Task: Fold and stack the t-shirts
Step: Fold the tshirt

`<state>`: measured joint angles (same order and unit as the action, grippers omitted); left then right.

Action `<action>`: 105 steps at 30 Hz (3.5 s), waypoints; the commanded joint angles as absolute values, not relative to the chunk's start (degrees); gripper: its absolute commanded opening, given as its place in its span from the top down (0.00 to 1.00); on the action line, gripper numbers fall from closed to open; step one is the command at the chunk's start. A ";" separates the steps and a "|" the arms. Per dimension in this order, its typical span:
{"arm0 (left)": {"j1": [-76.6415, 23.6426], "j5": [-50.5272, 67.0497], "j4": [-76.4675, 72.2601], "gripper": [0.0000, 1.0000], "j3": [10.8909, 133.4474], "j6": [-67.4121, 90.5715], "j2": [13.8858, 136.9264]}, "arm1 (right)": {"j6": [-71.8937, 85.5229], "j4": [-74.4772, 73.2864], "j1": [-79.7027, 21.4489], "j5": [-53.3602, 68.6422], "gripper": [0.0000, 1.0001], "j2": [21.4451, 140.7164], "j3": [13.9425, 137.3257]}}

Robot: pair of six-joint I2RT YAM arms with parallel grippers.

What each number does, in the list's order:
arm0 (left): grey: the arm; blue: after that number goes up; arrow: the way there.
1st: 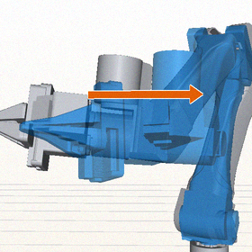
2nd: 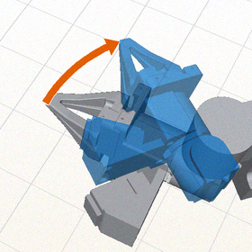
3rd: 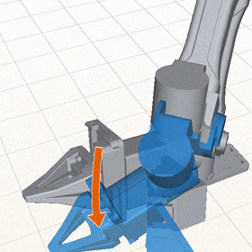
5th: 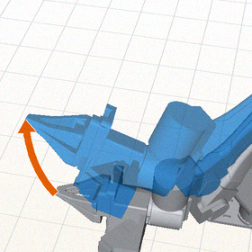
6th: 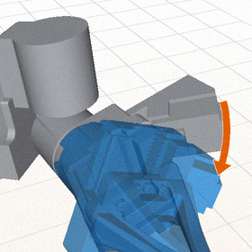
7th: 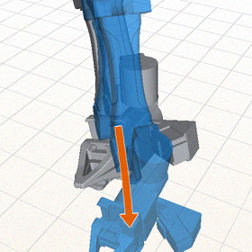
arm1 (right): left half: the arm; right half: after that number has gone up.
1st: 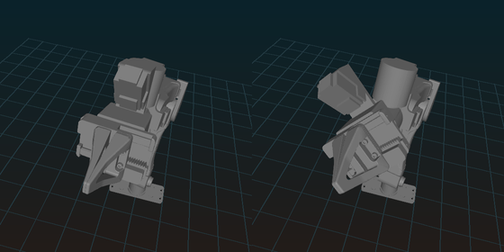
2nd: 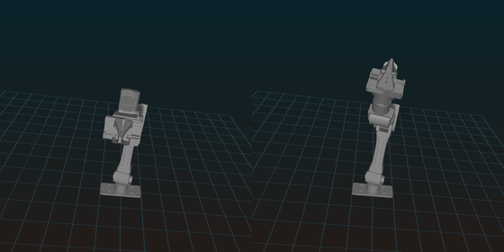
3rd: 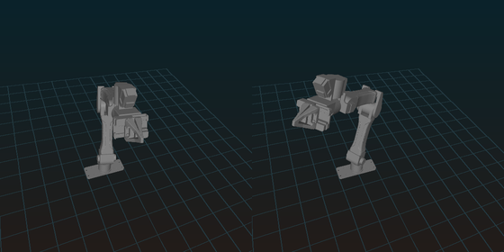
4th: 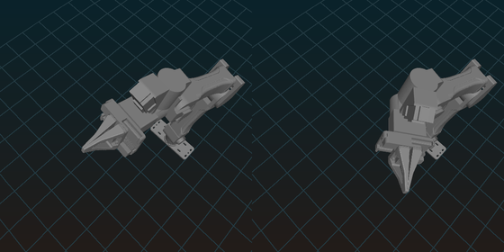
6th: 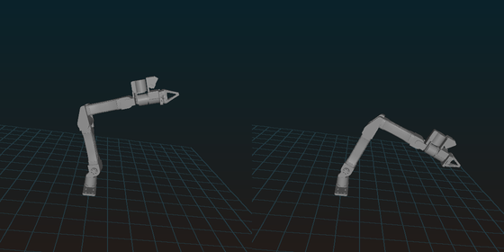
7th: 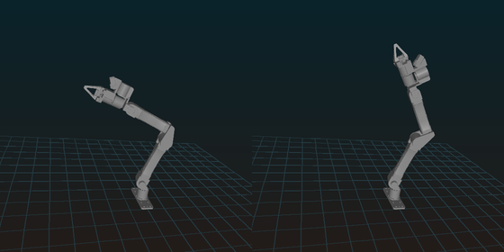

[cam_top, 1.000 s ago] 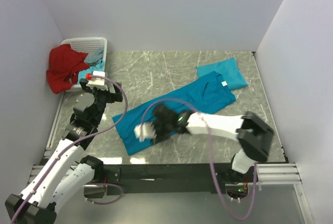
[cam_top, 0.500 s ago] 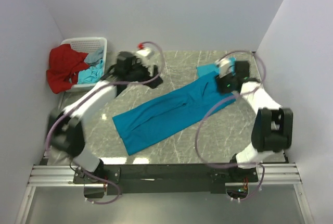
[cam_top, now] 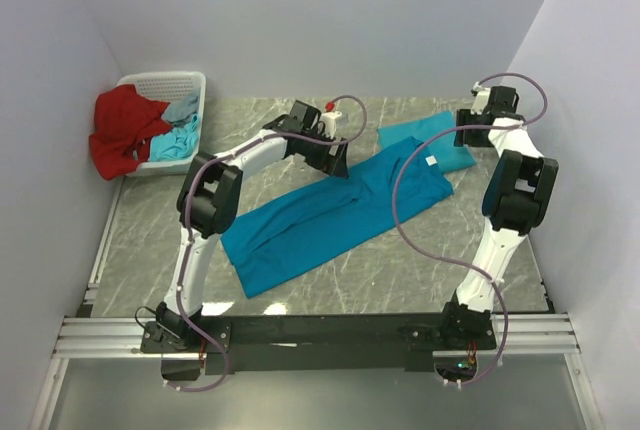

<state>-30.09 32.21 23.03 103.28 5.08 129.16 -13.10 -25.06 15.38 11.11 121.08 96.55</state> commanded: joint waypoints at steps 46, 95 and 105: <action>-31.73 31.45 30.67 0.50 118.30 -3.07 143.17 | -9.32 -40.52 19.69 14.50 1.00 139.04 122.43; -13.01 25.40 19.87 0.75 100.11 9.14 126.59 | -11.95 -29.19 20.40 -1.93 0.49 132.04 115.16; -13.01 18.02 17.93 0.37 100.64 7.83 109.44 | -15.91 -15.22 14.42 -12.91 0.39 119.01 100.82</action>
